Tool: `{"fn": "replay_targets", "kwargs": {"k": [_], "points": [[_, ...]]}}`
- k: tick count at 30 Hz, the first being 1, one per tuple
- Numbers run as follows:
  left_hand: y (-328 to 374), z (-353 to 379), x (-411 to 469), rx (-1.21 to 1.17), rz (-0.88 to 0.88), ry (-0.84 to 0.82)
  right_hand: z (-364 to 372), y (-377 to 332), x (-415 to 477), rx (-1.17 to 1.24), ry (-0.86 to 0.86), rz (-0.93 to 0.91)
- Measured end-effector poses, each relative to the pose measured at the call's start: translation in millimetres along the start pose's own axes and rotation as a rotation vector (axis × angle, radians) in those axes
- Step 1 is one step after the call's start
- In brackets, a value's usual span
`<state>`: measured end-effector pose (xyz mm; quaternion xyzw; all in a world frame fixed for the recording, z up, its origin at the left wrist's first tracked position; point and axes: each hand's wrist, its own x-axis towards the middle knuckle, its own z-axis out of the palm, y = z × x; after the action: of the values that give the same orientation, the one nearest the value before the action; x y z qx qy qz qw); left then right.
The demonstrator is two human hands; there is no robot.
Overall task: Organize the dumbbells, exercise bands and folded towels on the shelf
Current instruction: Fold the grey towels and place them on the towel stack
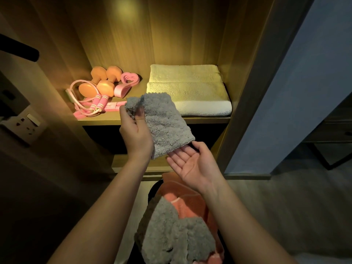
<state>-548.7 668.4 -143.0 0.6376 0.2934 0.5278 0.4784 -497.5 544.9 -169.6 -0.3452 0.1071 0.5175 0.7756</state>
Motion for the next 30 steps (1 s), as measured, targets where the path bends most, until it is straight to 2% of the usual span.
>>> {"fn": "replay_targets", "kwargs": {"k": [9,16,22,30], "points": [[3.4,-0.4,0.4,-0.087,-0.021,-0.008,13.4,2.3,-10.4,0.225,-0.198,-0.102],[9.3,6.0,-4.8,-0.119,-0.019,-0.04,16.6,-3.8,-10.3,0.251,-0.364,-0.193],[8.8,8.1,-9.9,-0.166,-0.053,-0.11,12.5,-7.3,-6.7,0.267,-0.563,-0.14],[1.6,10.2,-12.3,-0.131,-0.074,-0.11,11.7,-13.4,-4.1,0.267,-0.565,-0.284]]}}
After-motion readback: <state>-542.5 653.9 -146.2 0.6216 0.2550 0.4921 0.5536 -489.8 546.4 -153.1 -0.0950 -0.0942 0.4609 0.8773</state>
